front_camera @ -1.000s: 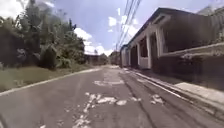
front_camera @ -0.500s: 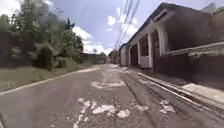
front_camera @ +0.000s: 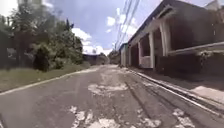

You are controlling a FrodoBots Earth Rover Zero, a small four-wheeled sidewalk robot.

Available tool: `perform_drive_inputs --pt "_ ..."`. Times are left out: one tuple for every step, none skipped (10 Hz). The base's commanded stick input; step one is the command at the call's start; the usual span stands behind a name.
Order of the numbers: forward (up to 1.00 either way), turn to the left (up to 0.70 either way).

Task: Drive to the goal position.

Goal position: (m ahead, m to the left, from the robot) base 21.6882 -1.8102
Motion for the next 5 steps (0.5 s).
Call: perform_drive_inputs --pt "0.70 0.01" --pt "0.70 0.01" --pt "0.70 0.01" --pt "0.70 0.01" --pt "0.70 0.01"
